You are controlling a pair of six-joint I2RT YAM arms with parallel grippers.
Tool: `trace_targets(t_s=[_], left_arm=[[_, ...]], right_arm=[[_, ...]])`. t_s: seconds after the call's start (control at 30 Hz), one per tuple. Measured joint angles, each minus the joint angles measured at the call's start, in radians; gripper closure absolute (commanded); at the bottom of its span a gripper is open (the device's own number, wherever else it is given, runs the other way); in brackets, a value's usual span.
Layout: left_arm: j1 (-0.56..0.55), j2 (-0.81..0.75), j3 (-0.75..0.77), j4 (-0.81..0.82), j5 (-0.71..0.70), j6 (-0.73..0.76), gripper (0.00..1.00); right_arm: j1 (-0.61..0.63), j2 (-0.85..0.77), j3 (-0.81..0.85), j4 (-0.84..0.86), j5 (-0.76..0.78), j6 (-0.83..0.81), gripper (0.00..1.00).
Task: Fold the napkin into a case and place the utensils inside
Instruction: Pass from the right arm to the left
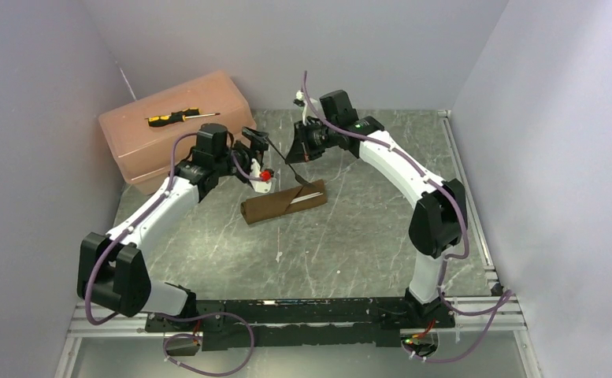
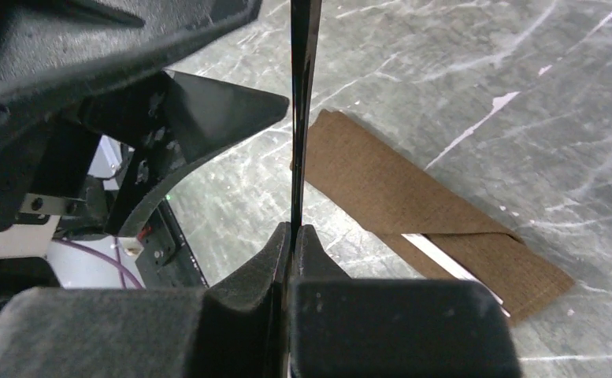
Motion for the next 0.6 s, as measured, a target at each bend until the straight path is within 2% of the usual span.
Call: trace_targets(t_s=[0.13, 0.4, 0.47, 0.5, 0.57, 0.6], left_arm=[[0.0, -0.026, -0.032, 0.037, 0.021, 0.068, 0.13], [0.0, -0.041, -0.063, 0.067, 0.047, 0.173, 0.31], [0.0, -0.048, -0.081, 0.078, 0.051, 0.184, 0.44], [0.0, -0.052, -0.091, 0.084, 0.054, 0.192, 0.55], [0.0, -0.058, -0.102, 0.089, 0.059, 0.201, 0.86], [0.0, -0.062, -0.107, 0.098, 0.061, 0.209, 0.96]], right_arm=[[0.016, 0.029, 0.056, -0.033, -0.027, -0.018, 1.0], [0.052, 0.071, 0.145, -0.098, -0.07, -0.035, 1.0], [0.058, 0.08, 0.163, -0.104, -0.074, -0.036, 1.0], [0.06, 0.084, 0.17, -0.105, -0.074, -0.036, 1.0], [0.061, 0.085, 0.173, -0.107, -0.074, -0.036, 1.0], [0.061, 0.086, 0.173, -0.108, -0.074, -0.036, 1.0]])
